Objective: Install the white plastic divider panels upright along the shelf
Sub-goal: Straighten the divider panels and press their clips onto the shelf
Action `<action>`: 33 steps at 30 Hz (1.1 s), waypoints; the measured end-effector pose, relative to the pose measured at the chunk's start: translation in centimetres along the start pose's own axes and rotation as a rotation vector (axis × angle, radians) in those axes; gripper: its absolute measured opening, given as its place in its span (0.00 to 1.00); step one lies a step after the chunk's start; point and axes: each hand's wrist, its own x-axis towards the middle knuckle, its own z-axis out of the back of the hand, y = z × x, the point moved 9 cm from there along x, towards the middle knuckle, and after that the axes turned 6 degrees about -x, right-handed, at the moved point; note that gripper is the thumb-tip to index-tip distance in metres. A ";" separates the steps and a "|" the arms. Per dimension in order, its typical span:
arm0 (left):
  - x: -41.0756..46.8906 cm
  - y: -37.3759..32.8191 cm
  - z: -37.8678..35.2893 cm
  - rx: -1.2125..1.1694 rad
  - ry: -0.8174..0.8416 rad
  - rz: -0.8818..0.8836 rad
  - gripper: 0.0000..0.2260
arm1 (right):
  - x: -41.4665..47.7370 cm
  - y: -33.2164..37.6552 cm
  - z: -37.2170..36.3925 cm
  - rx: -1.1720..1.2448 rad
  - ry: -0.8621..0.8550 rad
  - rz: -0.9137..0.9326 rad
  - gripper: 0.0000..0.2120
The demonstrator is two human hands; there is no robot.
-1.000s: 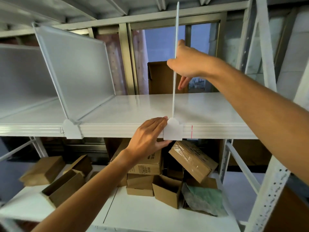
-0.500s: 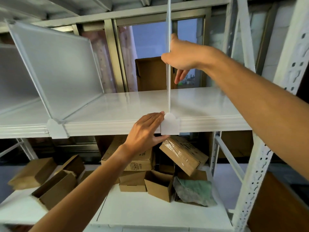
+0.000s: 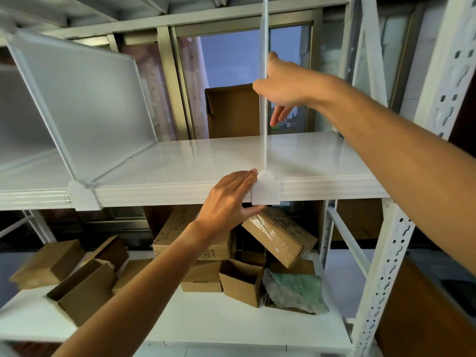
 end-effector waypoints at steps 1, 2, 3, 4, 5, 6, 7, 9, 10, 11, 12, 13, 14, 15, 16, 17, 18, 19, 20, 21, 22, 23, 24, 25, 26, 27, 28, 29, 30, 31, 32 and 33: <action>0.0 0.0 0.0 -0.001 0.010 0.008 0.34 | -0.1 -0.1 -0.2 0.009 -0.016 0.004 0.29; 0.0 0.0 0.0 0.001 0.022 0.017 0.34 | -0.3 -0.1 -0.4 0.011 -0.034 0.011 0.29; -0.1 -0.1 -0.1 0.003 0.035 0.028 0.34 | -0.6 -0.4 -0.8 0.010 -0.045 0.016 0.29; -0.2 -0.1 -0.1 0.004 0.044 0.036 0.34 | -0.9 -0.7 -1.3 0.005 -0.048 0.025 0.30; -0.2 -0.1 -0.2 0.000 0.051 0.043 0.34 | -1.4 -1.1 -2.0 0.000 -0.041 0.037 0.32; -0.2 -0.1 -0.3 -0.004 0.055 0.051 0.34 | -1.9 -1.6 -2.7 0.000 -0.036 0.055 0.34; -0.1 -0.1 -0.3 -0.001 0.056 0.060 0.34 | -2.4 -2.0 -3.3 0.006 -0.034 0.074 0.36; 0.0 -0.1 -0.3 0.010 0.059 0.075 0.34 | -3.5 -3.1 -4.4 0.050 -0.038 0.097 0.38; 0.0 -0.1 -0.3 0.014 0.066 0.073 0.34 | -4.0 -3.8 -5.0 0.069 -0.038 0.100 0.37; 0.0 -0.1 -0.4 0.021 0.076 0.069 0.34 | -4.6 -4.4 -5.7 0.074 -0.032 0.100 0.37; 0.0 -0.1 -0.4 0.029 0.084 0.066 0.34 | -5.3 -4.9 -6.5 0.062 -0.018 0.099 0.36; 0.0 -0.1 -0.5 0.039 0.088 0.070 0.33 | -6.1 -5.4 -7.6 0.035 0.005 0.099 0.35; 0.0 -0.1 -0.5 0.044 0.086 0.077 0.33 | -6.9 -5.8 -8.7 -0.006 0.028 0.104 0.34; 0.0 -0.1 -0.5 0.043 0.079 0.085 0.32 | -7.8 -6.1 -9.8 -0.064 0.045 0.116 0.33; 0.0 -0.1 -0.4 0.037 0.069 0.090 0.31 | -8.6 -6.4 -10.8 -0.135 0.048 0.134 0.33; 0.1 -0.1 -0.3 0.031 0.063 0.091 0.30 | -9.4 -6.5 -11.5 -0.211 0.036 0.156 0.34; 0.1 -0.1 -0.3 0.031 0.066 0.092 0.30 | -10.0 -6.6 -12.1 -0.278 0.010 0.185 0.36; 0.2 0.0 -0.2 0.034 0.076 0.090 0.31 | -10.4 -6.6 -12.4 -0.338 -0.025 0.220 0.38; 0.3 0.1 -0.2 0.040 0.086 0.084 0.31 | -10.8 -6.5 -12.7 -0.399 -0.067 0.261 0.39; 0.4 0.1 -0.2 0.047 0.093 0.076 0.32 | -11.0 -6.4 -12.9 -0.467 -0.117 0.304 0.39; 0.4 0.0 -0.1 0.052 0.095 0.066 0.32 | -11.1 -6.3 -13.1 -0.532 -0.174 0.344 0.39; 0.5 -0.1 0.0 0.054 0.094 0.058 0.32 | -11.2 -6.2 -13.1 -0.581 -0.232 0.372 0.39; 0.4 -0.3 0.1 0.051 0.091 0.050 0.31 | -11.2 -6.1 -13.1 -0.610 -0.283 0.386 0.39; 0.4 -0.3 0.2 0.047 0.089 0.045 0.31 | -11.2 -6.1 -13.2 -0.623 -0.316 0.387 0.39; 0.4 -0.4 0.3 0.046 0.085 0.039 0.31 | -11.2 -6.1 -13.3 -0.632 -0.333 0.386 0.40; 0.4 -0.3 0.4 0.048 0.080 0.033 0.31 | -11.1 -6.3 -13.5 -0.643 -0.336 0.388 0.42; 0.4 -0.3 0.5 0.047 0.075 0.030 0.30 | -11.1 -6.5 -13.7 -0.646 -0.329 0.392 0.43; 0.5 -0.3 0.6 0.038 0.070 0.029 0.30 | -11.0 -6.7 -13.9 -0.631 -0.318 0.393 0.44; 0.6 -0.3 0.7 0.028 0.067 0.029 0.30 | -10.9 -7.1 -13.9 -0.592 -0.301 0.385 0.43; 0.6 -0.3 0.8 0.024 0.066 0.029 0.29 | -10.9 -7.4 -13.9 -0.539 -0.287 0.374 0.42; 0.6 -0.3 0.9 0.026 0.067 0.029 0.29 | -10.9 -7.6 -13.9 -0.494 -0.285 0.367 0.39; 0.6 -0.4 0.9 0.027 0.070 0.029 0.29 | -11.0 -7.7 -13.8 -0.475 -0.303 0.369 0.37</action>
